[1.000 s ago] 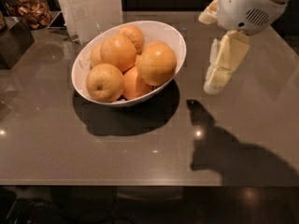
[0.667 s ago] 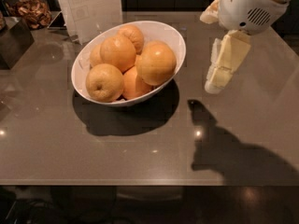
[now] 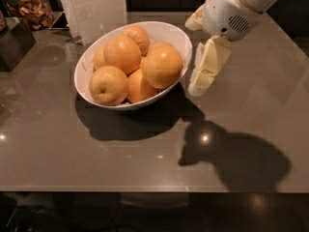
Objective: Pick orange from white bowl
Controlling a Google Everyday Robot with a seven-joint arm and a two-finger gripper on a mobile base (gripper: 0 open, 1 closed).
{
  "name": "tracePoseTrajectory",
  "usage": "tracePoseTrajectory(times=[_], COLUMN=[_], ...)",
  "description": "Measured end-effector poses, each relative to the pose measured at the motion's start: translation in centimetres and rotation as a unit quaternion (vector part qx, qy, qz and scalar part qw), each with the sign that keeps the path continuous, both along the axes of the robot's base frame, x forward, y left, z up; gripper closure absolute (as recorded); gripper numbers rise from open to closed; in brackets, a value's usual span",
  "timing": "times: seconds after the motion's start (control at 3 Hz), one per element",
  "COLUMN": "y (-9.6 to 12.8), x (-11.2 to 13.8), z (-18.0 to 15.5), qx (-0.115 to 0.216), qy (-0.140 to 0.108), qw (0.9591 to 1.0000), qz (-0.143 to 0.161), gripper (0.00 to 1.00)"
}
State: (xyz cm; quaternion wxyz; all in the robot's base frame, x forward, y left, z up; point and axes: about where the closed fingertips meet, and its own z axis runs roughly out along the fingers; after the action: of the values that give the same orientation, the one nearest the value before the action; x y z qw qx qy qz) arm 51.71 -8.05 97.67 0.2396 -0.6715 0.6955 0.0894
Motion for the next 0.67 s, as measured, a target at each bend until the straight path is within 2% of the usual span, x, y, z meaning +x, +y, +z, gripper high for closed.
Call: tracePoseTrajectory(times=[0.67], y=[5.1], x=[1.7], z=[-2.0], qx=[0.028], qy=[0.029], qw=[0.9982], qz=[0.045], gripper=[0.0])
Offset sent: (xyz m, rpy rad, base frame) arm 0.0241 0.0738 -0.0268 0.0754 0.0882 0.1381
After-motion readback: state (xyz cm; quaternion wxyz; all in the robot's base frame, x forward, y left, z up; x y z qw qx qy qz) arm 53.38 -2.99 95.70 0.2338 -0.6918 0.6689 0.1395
